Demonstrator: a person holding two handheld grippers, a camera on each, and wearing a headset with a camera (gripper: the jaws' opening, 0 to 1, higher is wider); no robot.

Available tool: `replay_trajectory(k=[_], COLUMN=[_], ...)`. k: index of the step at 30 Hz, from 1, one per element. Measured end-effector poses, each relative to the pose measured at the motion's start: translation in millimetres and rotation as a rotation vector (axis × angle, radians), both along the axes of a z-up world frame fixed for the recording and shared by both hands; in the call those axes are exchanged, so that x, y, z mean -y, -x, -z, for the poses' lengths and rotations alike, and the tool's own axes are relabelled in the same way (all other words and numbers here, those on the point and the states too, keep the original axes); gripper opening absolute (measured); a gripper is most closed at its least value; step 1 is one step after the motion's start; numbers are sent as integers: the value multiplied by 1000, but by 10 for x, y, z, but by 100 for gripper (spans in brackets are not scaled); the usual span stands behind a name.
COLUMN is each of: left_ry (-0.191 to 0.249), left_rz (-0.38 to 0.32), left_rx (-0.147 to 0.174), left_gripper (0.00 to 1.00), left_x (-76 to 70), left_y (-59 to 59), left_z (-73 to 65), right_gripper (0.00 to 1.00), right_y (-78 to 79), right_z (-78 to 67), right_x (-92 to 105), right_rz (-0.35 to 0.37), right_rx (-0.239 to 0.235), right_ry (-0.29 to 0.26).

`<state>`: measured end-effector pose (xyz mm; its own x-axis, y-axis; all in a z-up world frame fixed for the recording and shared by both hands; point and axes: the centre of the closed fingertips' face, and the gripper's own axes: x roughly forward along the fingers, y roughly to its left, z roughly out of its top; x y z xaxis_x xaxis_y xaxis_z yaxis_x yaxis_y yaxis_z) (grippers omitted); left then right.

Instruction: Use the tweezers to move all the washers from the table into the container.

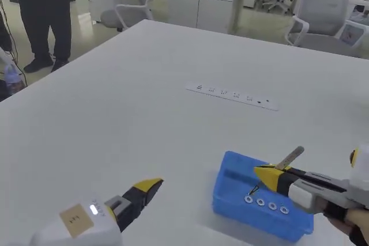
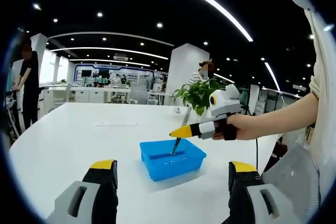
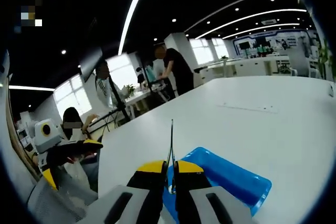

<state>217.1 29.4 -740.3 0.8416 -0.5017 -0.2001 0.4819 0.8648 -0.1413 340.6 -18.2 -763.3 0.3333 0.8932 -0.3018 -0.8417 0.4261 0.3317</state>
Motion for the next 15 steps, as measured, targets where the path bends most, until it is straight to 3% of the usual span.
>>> replay_trajectory(k=[15], left_ry=[2], left_rz=[-8], left_rx=[5], left_gripper=[89], left_x=[-19], left_y=[-14], left_z=[-12], right_gripper=[3], right_y=[-227], right_z=[290], right_x=[-201], right_rz=[1], right_rx=[-30], right_ry=[72])
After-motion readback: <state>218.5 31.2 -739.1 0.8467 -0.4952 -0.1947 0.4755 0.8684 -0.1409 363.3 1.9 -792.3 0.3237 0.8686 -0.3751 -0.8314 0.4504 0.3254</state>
